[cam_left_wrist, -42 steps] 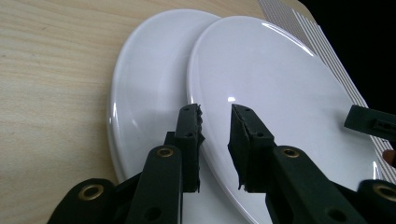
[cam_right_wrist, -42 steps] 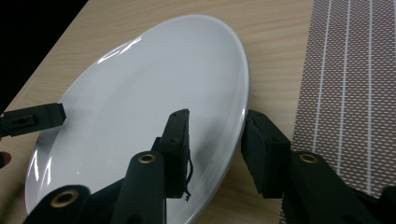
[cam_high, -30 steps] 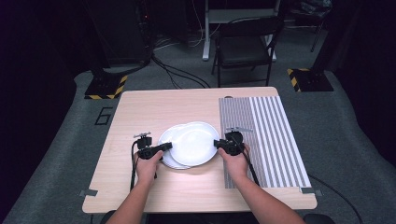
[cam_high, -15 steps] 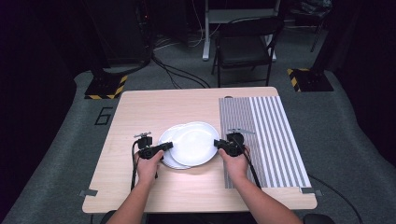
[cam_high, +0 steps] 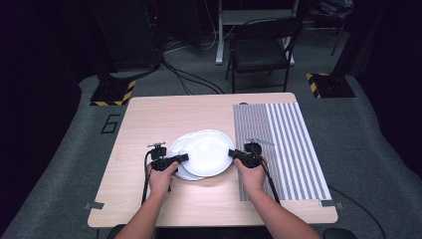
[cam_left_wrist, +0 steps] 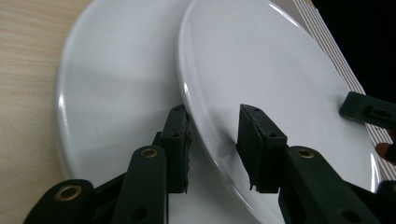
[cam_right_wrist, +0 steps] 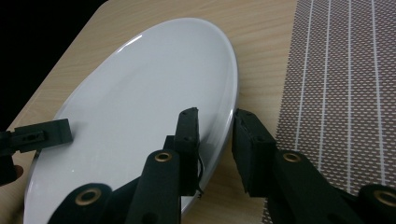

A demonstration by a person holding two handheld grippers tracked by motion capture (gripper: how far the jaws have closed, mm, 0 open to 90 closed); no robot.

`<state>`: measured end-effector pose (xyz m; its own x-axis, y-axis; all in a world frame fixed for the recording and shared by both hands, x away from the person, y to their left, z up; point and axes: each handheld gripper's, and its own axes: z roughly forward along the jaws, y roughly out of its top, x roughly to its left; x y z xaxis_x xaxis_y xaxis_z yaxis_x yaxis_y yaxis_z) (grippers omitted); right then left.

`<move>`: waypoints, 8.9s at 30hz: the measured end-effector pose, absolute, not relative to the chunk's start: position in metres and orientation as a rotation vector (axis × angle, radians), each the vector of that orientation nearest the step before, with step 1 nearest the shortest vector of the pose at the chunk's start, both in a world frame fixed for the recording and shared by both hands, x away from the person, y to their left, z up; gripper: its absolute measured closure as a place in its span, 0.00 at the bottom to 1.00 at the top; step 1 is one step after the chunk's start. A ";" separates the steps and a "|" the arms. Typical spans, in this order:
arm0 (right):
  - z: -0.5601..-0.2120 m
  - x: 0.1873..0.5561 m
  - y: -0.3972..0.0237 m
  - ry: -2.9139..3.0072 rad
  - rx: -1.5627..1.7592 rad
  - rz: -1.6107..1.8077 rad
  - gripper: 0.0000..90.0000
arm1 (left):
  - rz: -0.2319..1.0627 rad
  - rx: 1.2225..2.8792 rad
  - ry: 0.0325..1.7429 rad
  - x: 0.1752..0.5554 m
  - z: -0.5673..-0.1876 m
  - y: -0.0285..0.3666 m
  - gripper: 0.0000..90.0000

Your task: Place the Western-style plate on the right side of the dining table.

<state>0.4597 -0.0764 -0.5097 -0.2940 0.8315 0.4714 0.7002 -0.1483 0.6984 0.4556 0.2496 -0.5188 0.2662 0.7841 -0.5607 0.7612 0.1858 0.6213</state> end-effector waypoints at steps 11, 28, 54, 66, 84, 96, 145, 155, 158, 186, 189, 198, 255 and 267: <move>-0.511 0.457 -0.076 1.923 1.803 1.446 0.81 | -0.023 1.415 1.545 0.439 -0.523 0.249 0.72; -0.510 0.453 -0.078 1.907 1.816 1.467 0.72 | 0.046 1.331 1.589 0.423 -0.529 0.239 0.78; -0.520 0.410 -0.063 1.858 1.886 1.526 0.73 | 0.076 1.232 1.595 0.401 -0.535 0.218 0.78; -0.521 0.416 -0.063 1.831 1.900 1.526 0.74 | 0.064 1.206 1.589 0.401 -0.538 0.218 0.79; -0.519 0.417 -0.063 1.832 1.889 1.538 0.75 | 0.066 1.202 1.585 0.403 -0.539 0.219 0.78; -0.508 0.416 -0.063 1.842 1.837 1.550 0.75 | 0.089 1.187 1.547 0.402 -0.529 0.219 0.78; -0.463 0.424 -0.099 1.813 1.787 1.648 0.73 | 0.200 1.271 1.436 0.417 -0.472 0.187 0.77; -0.459 0.424 -0.109 1.806 1.778 1.654 0.72 | 0.204 1.271 1.426 0.420 -0.467 0.176 0.77; -0.459 0.424 -0.112 1.807 1.763 1.655 0.72 | 0.211 1.275 1.426 0.422 -0.466 0.173 0.77; -0.472 0.425 -0.139 1.787 1.765 1.679 0.70 | 0.211 1.330 1.424 0.426 -0.467 0.146 0.77; -0.473 0.425 -0.144 1.783 1.767 1.679 0.70 | 0.218 1.336 1.422 0.427 -0.467 0.142 0.77; -0.472 0.424 -0.154 1.765 1.772 1.675 0.70 | 0.215 1.346 1.409 0.430 -0.465 0.130 0.77; -0.470 0.411 -0.194 1.616 1.808 1.624 0.70 | 0.139 1.397 1.335 0.447 -0.467 0.086 0.77; -0.470 0.406 -0.204 1.581 1.813 1.608 0.70 | 0.120 1.415 1.310 0.449 -0.467 0.075 0.77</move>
